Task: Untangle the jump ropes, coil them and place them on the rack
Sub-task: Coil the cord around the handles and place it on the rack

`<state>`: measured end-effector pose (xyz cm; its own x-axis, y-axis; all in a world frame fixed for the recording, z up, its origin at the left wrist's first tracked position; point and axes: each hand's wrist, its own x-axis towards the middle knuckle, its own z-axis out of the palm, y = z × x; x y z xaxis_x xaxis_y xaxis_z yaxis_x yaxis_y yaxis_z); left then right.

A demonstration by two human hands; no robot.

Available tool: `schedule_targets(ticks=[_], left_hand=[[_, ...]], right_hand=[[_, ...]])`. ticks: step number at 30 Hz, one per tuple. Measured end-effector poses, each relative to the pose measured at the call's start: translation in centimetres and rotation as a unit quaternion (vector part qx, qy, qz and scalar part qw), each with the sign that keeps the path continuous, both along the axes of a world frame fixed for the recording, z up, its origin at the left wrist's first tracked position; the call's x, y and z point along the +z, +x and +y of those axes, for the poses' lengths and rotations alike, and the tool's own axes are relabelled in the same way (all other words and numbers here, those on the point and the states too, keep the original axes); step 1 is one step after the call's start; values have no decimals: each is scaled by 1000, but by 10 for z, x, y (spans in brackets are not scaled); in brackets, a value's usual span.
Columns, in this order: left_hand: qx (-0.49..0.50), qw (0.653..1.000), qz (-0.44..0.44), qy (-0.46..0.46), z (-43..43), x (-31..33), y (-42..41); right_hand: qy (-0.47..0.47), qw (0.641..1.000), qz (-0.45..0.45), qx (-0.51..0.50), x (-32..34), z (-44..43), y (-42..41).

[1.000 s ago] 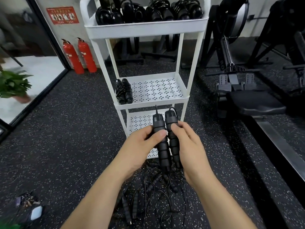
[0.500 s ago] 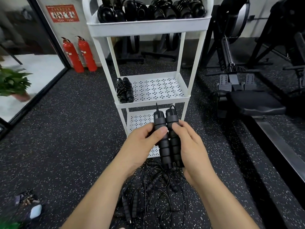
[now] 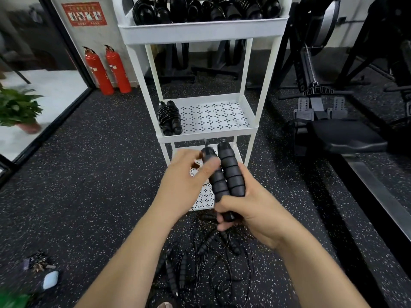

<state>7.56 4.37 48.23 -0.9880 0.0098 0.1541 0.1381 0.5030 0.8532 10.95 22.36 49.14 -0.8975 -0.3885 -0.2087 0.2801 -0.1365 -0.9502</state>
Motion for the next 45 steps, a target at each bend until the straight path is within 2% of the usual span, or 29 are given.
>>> schedule_targets(ticks=[2, 5, 9, 14, 18, 24, 27, 31, 34, 39, 41, 45], left_hand=[[43, 996, 65, 35, -2, 7, 0], [-12, 989, 145, 31, -5, 11, 0], [-73, 988, 96, 100, -6, 10, 3], [-12, 964, 17, 266, -4, 18, 2], [55, 954, -53, 289, 13, 14, 2], [-10, 984, -43, 175, 37, 4, 5], [-63, 992, -34, 105, 42, 4, 9], [-80, 995, -57, -2, 40, 12, 12], [-106, 983, -98, -111, 32, 13, 13], [-142, 943, -149, -262, 30, 14, 20], [-162, 935, -142, -281, 30, 15, 20], [-203, 934, -146, -256, 30, 26, 23]], right_hand=[[19, 998, -11, 59, 3, 9, 1], [46, 987, -2, 151, 10, 15, 6], [55, 980, 4, 192, 15, 23, 9], [-21, 980, 31, 196, 25, 29, 12], [-100, 985, 71, 121, 32, 22, 11], [-35, 990, 129, -44, 41, 12, -3], [24, 985, 156, -69, 49, 11, -15], [53, 983, 155, -86, 47, 10, -20], [60, 985, 138, -80, 36, 9, -16], [65, 991, 102, -56, 18, 13, -12], [73, 990, 103, -67, 17, 20, -12], [98, 984, 109, -105, 19, 38, -15]])
